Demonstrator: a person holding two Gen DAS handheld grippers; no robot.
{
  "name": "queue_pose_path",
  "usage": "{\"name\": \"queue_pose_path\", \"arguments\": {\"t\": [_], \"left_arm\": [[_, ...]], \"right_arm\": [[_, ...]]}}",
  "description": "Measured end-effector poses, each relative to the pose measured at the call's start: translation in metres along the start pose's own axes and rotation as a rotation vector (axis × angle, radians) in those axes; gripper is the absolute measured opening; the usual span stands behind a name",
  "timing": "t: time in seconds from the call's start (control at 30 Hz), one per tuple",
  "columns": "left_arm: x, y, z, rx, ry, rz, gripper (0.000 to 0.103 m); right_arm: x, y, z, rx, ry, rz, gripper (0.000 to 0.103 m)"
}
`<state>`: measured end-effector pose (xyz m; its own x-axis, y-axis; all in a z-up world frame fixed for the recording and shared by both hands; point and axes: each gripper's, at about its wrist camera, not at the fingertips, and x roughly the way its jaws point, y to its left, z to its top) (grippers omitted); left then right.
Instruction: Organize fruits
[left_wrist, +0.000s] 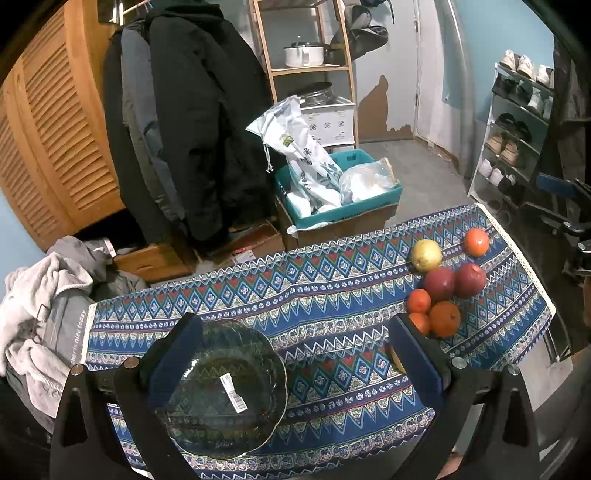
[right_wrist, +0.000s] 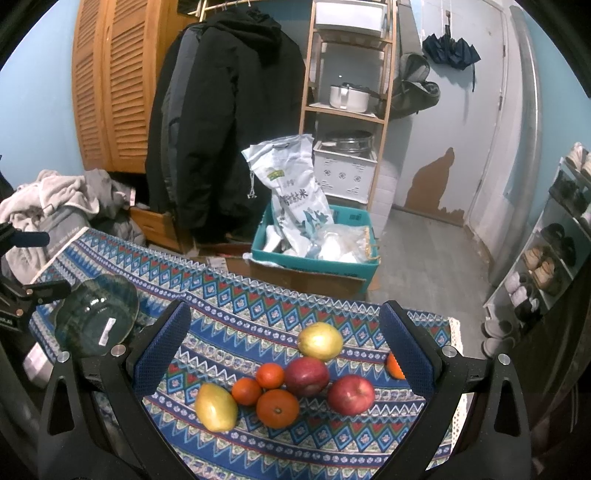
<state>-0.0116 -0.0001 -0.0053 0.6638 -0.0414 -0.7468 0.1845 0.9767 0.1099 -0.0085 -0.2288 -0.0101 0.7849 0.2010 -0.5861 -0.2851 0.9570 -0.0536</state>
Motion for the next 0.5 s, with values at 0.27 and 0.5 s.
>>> {"name": "queue_pose_path", "arguments": {"t": [0.27,0.5], "left_arm": [[0.0009,0.0000,0.0003,0.002,0.002,0.000,0.102],[0.0027,-0.0004,0.0009,0.006,0.007,0.006,0.102]], "right_arm": [[0.0000,-0.0004,0.0005,0.001,0.001,-0.002,0.100],[-0.0004,-0.0009,0.0008,-0.004,-0.002,-0.005,0.100]]}}
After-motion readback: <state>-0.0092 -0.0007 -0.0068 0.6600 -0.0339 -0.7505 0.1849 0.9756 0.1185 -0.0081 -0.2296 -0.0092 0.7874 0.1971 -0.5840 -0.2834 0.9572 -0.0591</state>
